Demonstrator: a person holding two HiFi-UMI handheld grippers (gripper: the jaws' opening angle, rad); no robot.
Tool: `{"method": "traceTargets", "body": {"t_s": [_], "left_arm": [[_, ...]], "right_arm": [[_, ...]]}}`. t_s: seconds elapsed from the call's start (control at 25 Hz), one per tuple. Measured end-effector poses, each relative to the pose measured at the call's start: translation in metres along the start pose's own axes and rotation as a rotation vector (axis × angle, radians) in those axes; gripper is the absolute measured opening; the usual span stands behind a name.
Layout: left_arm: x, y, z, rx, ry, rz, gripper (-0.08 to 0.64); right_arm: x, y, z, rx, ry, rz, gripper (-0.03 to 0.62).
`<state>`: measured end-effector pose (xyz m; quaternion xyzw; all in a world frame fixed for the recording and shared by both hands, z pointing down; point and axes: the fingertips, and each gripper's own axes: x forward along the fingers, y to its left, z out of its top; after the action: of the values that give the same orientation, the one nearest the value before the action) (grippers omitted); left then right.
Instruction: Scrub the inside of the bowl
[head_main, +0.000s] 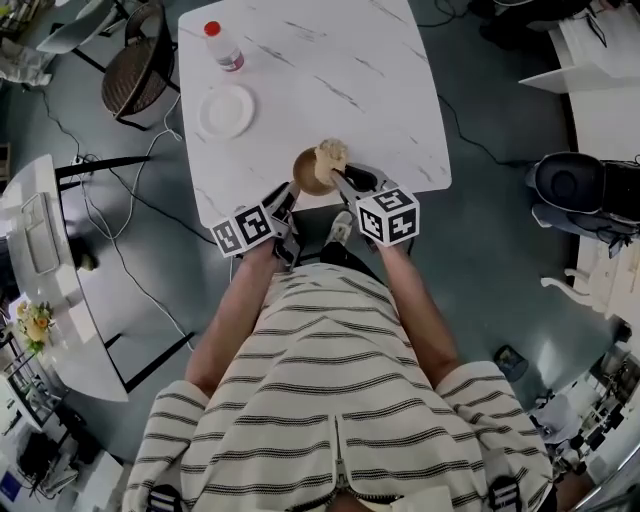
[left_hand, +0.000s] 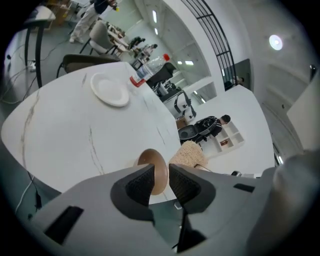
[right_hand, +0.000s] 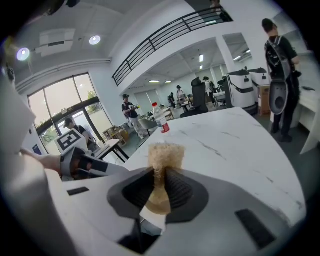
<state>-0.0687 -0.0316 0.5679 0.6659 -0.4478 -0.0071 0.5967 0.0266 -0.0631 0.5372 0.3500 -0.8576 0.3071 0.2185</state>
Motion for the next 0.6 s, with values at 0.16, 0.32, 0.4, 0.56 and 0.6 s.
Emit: {"method": "traceTargets", "body": {"t_s": [0.16, 0.32, 0.4, 0.56, 0.6], "left_arm": [[-0.006, -0.021, 0.008, 0.069, -0.012, -0.027, 0.075], [-0.014, -0.046, 0.015, 0.162, -0.030, -0.053, 0.049], [-0.018, -0.061, 0.020, 0.208, -0.040, -0.077, 0.041], [-0.029, -0.088, 0.038, 0.309, -0.097, -0.091, 0.012], [-0.031, -0.094, 0.043, 0.341, -0.115, -0.087, 0.008]], "right_arm": [[-0.015, 0.006, 0.021, 0.008, -0.060, -0.004, 0.071], [-0.034, 0.014, 0.039, 0.000, -0.113, -0.010, 0.071], [-0.044, 0.018, 0.049, -0.011, -0.141, -0.019, 0.071], [-0.061, 0.018, 0.070, -0.028, -0.198, -0.060, 0.072], [-0.065, 0.017, 0.075, -0.031, -0.212, -0.071, 0.072]]}}
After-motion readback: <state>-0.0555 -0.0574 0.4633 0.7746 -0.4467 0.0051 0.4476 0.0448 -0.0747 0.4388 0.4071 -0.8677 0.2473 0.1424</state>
